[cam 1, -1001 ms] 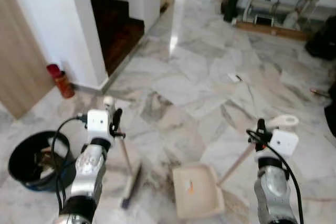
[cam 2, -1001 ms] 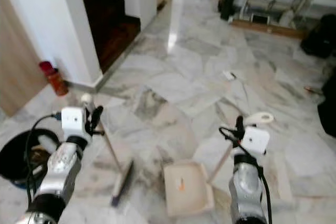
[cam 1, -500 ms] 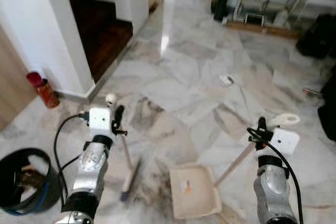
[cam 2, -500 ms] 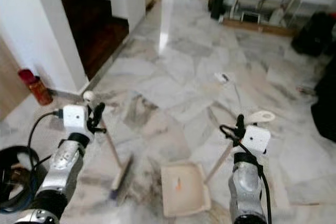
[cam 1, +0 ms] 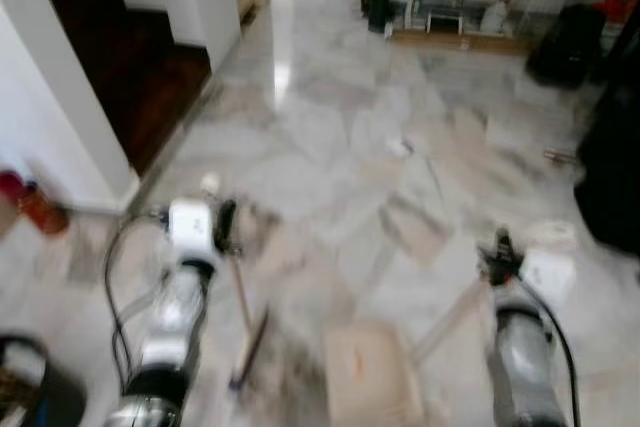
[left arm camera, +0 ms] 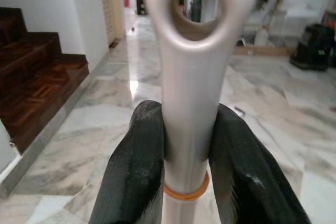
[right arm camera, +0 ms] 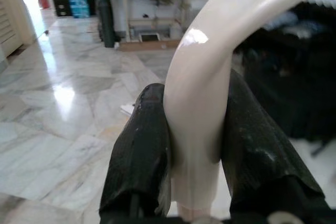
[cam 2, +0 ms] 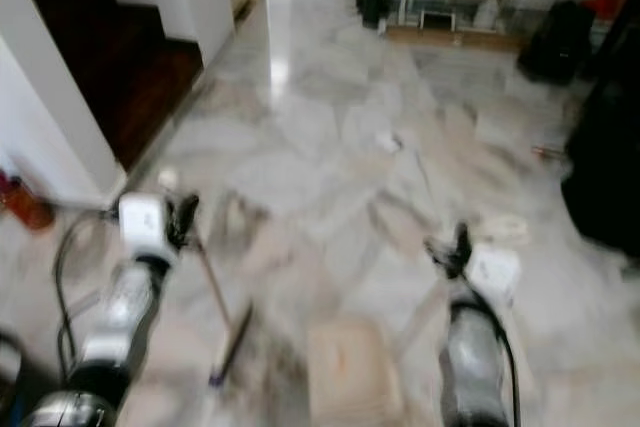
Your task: Sweep floor
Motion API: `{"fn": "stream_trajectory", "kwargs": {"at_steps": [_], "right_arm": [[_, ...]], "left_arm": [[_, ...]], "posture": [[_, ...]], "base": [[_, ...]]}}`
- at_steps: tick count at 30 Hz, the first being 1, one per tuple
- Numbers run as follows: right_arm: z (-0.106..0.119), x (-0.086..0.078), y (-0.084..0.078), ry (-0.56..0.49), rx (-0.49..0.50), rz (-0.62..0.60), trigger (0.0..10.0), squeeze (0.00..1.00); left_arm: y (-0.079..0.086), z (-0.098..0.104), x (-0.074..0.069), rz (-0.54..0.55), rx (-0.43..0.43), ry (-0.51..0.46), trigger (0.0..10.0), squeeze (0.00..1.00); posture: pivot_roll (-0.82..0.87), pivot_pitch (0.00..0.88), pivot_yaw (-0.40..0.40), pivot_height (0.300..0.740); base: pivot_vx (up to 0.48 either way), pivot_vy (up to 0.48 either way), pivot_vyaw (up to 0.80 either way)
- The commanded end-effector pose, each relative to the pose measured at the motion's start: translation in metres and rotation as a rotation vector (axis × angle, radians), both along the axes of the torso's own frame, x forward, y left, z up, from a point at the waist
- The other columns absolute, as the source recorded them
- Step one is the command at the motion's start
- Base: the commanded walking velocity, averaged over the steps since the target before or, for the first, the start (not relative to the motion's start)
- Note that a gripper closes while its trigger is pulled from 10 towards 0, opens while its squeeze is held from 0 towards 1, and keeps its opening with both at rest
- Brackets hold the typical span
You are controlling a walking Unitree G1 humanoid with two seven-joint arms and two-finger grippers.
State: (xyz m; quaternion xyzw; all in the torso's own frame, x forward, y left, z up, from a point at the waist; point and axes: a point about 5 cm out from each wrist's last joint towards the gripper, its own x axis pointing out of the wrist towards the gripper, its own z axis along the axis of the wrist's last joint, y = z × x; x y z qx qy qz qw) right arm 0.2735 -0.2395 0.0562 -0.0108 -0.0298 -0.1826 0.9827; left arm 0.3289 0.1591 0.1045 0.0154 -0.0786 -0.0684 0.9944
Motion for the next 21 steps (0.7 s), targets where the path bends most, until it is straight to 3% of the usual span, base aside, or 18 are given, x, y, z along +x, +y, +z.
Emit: {"fn": "stream_trajectory", "kwargs": {"at_steps": [1,21], "right_arm": [[0.0101,0.0083,0.011,-0.055,0.008,0.029,10.0,0.0],[0.0109,0.0087,0.01,-0.057,0.02,0.032,10.0,0.0]], "left_arm": [[0.0078,0.0069,0.0015,0.016,0.01,-0.029,10.0,0.0],[0.0074,0.0066,0.0005,0.02,0.009,-0.03,10.0,0.0]], "posture": [[0.15,0.046,-0.021,0.74],[0.15,0.063,-0.034,0.74]], "base": [[0.307,0.0,0.0],[0.313,0.0,0.0]]}}
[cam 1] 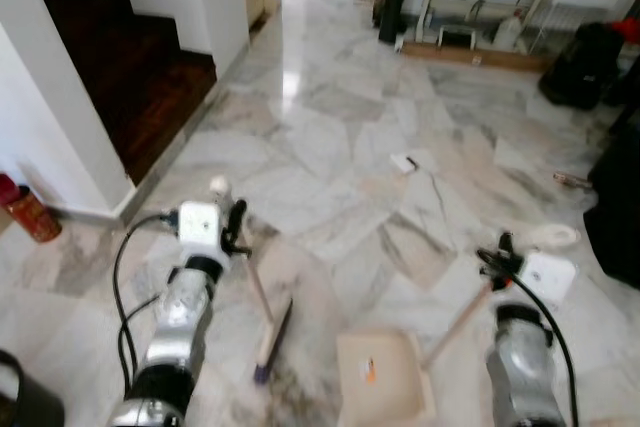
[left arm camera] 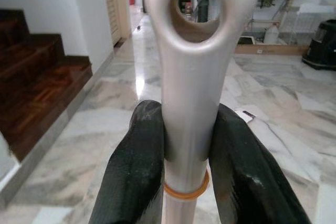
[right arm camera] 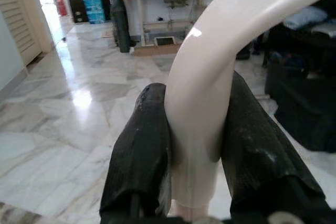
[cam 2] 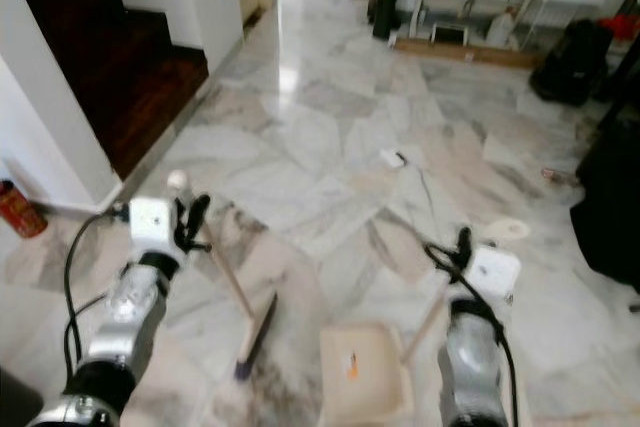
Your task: Sweep floor
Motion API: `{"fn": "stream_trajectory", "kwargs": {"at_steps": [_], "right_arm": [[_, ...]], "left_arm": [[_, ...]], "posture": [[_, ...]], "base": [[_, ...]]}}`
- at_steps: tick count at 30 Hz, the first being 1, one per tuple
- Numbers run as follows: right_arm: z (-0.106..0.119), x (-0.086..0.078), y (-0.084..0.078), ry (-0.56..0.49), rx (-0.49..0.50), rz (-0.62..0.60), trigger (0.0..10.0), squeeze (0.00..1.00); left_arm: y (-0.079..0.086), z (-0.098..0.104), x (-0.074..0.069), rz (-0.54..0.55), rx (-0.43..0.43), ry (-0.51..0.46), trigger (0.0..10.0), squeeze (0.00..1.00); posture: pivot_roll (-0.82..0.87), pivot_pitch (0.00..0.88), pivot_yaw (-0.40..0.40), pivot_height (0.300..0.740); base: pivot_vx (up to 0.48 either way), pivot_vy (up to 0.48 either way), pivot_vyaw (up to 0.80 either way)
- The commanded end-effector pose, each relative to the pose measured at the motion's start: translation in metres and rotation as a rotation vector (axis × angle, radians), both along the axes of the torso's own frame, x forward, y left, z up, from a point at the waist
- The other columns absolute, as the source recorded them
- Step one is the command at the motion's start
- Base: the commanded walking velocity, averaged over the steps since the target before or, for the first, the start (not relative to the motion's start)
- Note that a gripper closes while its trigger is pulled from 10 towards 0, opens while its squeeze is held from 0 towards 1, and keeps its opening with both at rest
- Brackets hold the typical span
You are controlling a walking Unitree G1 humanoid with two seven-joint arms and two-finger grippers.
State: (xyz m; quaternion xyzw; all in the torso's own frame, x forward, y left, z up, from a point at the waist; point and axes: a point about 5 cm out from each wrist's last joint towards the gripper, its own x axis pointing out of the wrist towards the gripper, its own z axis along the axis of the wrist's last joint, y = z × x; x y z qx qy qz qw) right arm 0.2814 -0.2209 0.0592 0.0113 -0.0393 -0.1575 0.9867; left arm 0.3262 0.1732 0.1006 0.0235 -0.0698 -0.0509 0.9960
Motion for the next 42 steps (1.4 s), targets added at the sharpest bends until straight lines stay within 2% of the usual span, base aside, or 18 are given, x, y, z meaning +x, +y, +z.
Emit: {"fn": "stream_trajectory", "kwargs": {"at_steps": [1,22,37,42], "right_arm": [[0.0081,0.0009,-0.0088,-0.031,-0.018,-0.021,10.0,0.0],[0.0109,0.0036,-0.0068,-0.041,-0.019,-0.003,10.0,0.0],[0.0132,0.0067,-0.0044,-0.036,-0.062,0.025,10.0,0.0],[0.0143,0.0068,-0.0063,-0.045,-0.033,0.019,10.0,0.0]], "left_arm": [[-0.0068,0.0104,0.0032,-0.017,-0.005,-0.047,10.0,0.0],[-0.0072,0.0093,0.0026,-0.015,-0.009,-0.042,10.0,0.0],[-0.0112,0.0078,0.0018,-0.028,-0.013,-0.041,10.0,0.0],[-0.0133,0.0081,0.002,-0.028,-0.015,-0.042,10.0,0.0]], "posture": [[0.15,0.064,-0.034,0.74],[0.15,0.056,-0.041,0.74],[0.16,0.031,-0.047,0.74],[0.15,0.042,-0.051,0.74]], "base": [[0.326,0.0,0.0],[0.356,0.0,0.0],[0.357,0.0,0.0],[0.359,0.0,0.64]]}}
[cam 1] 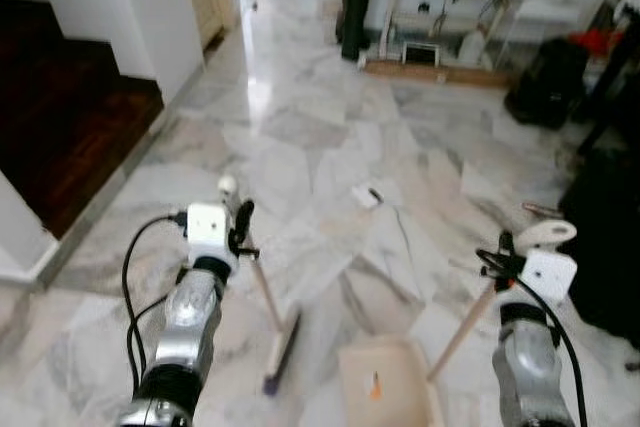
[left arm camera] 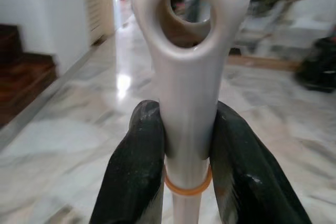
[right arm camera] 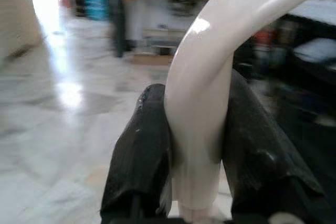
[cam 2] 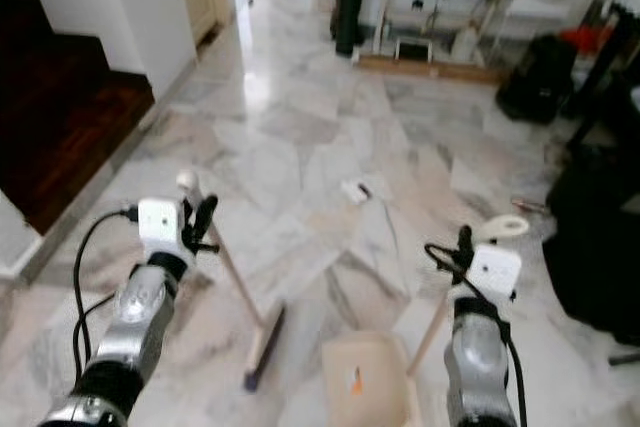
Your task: Sweep floor
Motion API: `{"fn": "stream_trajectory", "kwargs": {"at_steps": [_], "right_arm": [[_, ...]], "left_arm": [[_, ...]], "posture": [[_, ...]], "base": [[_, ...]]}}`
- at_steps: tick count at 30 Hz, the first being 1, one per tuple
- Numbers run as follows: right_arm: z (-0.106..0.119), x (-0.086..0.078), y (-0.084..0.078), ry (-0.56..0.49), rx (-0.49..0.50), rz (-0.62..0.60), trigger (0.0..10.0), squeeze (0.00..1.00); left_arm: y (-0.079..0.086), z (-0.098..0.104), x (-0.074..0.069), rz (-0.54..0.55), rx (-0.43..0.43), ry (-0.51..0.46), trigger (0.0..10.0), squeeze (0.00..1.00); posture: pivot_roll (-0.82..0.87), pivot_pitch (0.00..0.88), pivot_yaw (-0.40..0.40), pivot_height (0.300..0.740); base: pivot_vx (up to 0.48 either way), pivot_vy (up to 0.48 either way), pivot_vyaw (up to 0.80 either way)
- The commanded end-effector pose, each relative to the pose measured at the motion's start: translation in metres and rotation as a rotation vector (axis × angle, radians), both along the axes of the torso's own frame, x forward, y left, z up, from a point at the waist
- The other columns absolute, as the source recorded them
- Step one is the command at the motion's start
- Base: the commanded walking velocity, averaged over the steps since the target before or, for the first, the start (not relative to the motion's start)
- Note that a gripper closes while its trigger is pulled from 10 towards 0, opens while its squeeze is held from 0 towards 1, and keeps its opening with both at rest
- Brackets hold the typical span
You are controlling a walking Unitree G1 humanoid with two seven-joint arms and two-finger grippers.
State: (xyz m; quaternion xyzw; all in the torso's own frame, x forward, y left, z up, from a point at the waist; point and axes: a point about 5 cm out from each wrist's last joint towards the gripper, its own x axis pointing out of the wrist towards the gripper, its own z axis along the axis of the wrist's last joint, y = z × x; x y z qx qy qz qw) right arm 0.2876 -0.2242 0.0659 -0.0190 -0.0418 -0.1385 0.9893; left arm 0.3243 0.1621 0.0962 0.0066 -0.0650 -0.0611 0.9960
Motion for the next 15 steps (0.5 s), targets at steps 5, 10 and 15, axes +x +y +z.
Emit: {"fn": "stream_trajectory", "kwargs": {"at_steps": [5,10,15], "right_arm": [[0.0065,-0.0003,-0.0033,-0.041,0.021,-0.013,10.0,0.0],[0.0063,0.0002,-0.0025,-0.04,0.027,-0.011,10.0,0.0],[0.0046,0.002,-0.0019,-0.02,0.03,-0.007,10.0,0.0]], "left_arm": [[-0.0017,0.0118,0.0034,0.002,0.014,-0.053,10.0,0.0],[0.0002,0.0115,0.0026,0.01,0.011,-0.055,10.0,0.0],[-0.0002,0.0121,0.0035,0.013,0.012,-0.056,10.0,0.0]], "posture": [[0.16,0.051,-0.057,0.74],[0.16,0.051,-0.057,0.74],[0.16,0.054,-0.059,0.74]], "base": [[0.358,0.0,0.0],[0.355,0.0,0.0],[0.358,0.0,0.0]]}}
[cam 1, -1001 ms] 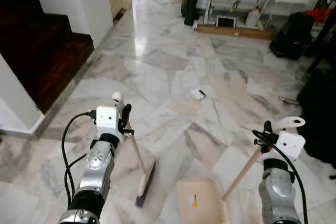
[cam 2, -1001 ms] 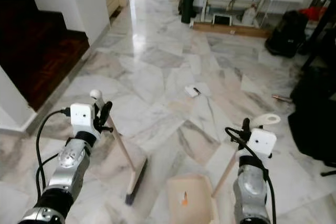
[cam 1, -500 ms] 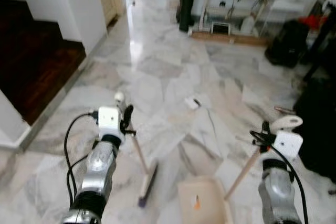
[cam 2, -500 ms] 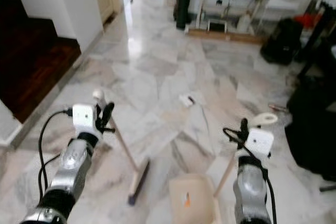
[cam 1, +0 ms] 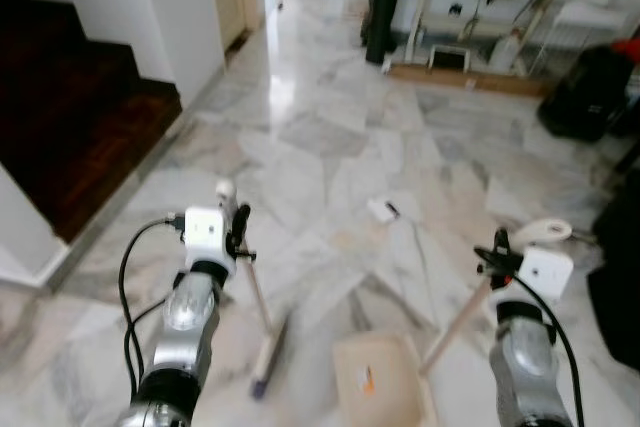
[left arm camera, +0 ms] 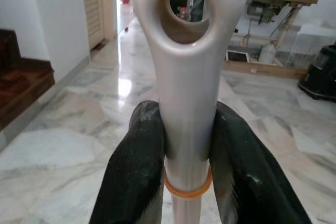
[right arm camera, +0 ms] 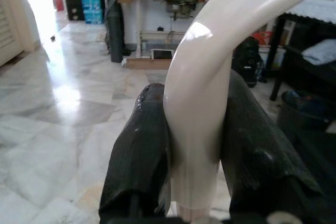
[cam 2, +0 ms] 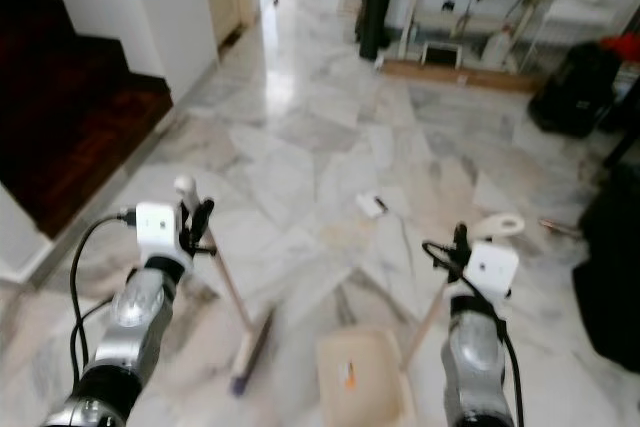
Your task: Sweep floor
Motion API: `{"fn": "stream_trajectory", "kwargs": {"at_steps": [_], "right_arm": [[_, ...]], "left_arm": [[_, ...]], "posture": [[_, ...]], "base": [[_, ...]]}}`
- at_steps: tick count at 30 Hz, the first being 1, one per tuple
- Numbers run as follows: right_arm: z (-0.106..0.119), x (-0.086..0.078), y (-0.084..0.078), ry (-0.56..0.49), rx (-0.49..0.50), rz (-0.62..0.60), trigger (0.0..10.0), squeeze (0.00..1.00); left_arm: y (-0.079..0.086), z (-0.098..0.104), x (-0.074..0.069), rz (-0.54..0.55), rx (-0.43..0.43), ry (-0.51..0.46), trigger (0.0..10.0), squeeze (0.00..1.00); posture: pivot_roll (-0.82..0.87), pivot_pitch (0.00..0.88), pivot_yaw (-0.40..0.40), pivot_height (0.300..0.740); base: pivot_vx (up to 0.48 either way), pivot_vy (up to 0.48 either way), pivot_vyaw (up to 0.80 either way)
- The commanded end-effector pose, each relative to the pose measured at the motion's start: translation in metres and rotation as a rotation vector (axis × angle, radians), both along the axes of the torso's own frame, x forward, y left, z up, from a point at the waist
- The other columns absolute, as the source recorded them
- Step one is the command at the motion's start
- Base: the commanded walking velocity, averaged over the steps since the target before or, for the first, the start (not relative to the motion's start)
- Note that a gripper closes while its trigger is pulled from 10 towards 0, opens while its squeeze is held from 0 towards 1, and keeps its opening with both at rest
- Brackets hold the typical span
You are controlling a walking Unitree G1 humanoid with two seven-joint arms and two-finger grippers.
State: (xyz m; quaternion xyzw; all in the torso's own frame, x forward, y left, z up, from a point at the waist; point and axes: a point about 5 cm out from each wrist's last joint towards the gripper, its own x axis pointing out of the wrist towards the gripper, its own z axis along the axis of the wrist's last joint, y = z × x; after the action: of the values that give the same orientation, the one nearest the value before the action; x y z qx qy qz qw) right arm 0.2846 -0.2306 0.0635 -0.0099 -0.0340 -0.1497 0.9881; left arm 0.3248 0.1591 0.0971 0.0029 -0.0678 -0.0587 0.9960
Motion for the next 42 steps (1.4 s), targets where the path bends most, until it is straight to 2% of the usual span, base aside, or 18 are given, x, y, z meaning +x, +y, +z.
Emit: {"fn": "stream_trajectory", "kwargs": {"at_steps": [1,24,42], "right_arm": [[0.0076,0.0051,0.0047,-0.036,0.01,0.018,10.0,0.0],[0.0066,0.0036,0.0065,-0.03,0.013,0.036,10.0,0.0],[0.0053,0.0028,0.0094,-0.035,0.028,0.022,10.0,0.0]], "left_arm": [[0.0024,0.0116,0.0033,0.01,0.019,-0.052,10.0,0.0],[0.0043,0.0068,-0.0012,0.019,0.016,-0.04,10.0,0.0],[0.0072,0.01,0.0014,0.01,0.032,-0.041,10.0,0.0]], "posture": [[0.15,0.055,-0.06,0.74],[0.15,0.059,-0.061,0.74],[0.15,0.054,-0.037,0.74]], "base": [[0.356,0.0,0.0],[0.357,0.0,0.0],[0.358,0.0,0.0]]}}
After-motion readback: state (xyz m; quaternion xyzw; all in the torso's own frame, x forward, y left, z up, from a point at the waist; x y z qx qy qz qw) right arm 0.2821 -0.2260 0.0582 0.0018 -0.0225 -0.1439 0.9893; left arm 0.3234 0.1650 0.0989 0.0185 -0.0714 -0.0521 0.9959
